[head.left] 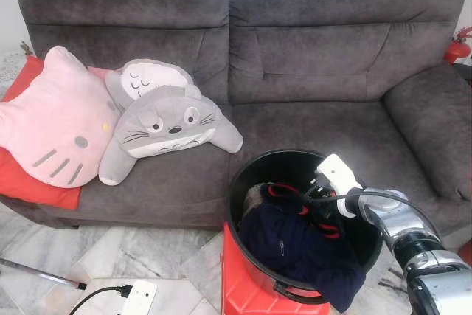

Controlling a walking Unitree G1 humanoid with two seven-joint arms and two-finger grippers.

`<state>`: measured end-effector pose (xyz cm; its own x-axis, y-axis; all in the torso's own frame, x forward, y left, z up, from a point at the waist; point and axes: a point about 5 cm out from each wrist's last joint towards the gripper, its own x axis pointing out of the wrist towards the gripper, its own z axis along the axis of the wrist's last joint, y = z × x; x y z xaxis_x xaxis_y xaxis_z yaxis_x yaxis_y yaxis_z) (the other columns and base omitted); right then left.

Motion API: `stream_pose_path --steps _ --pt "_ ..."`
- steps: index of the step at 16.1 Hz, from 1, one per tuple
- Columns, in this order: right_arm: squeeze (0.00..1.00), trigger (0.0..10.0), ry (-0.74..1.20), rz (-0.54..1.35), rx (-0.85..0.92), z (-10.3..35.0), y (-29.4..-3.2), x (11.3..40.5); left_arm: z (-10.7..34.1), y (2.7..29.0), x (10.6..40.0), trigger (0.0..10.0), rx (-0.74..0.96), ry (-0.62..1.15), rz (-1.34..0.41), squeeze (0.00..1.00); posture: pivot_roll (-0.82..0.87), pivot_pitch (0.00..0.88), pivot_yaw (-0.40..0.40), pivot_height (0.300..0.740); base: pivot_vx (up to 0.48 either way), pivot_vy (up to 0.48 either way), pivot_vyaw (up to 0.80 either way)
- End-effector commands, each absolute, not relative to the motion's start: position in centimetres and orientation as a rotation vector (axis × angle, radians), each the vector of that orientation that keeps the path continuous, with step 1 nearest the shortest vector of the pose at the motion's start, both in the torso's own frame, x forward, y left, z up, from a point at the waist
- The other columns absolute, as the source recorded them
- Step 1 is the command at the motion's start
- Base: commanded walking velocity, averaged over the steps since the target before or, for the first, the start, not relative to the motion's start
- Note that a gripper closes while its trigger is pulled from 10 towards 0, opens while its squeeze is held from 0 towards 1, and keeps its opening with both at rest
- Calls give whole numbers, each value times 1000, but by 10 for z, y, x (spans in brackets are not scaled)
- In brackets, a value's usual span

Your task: Hang hanger

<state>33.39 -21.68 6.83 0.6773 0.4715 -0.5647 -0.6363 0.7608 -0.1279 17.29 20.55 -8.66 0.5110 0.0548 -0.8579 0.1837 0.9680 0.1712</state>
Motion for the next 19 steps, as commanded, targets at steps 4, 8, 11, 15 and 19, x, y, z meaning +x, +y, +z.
stream_pose_path --steps 4,8,11,15,19 --pt "0 10000 545 596 -347 67 -220 334 -89 208 167 10000 250 1056 -65 0 -86 35 41 740 0 0 0" --pt "0 10000 524 573 -345 70 -221 337 -89 208 168 10000 251 1053 -66 0 -86 38 43 740 0 0 0" --pt "0 10000 507 563 -343 74 -222 339 -88 208 168 10000 253 1051 -68 0 -88 40 44 740 0 0 0" --pt "0 10000 499 549 -342 76 -224 340 -88 208 168 10000 254 1052 -67 0 -88 41 44 740 0 0 0" --pt "0 10000 509 546 -347 73 -224 339 -88 208 168 10000 253 1052 -69 0 -86 40 44 740 0 0 0"
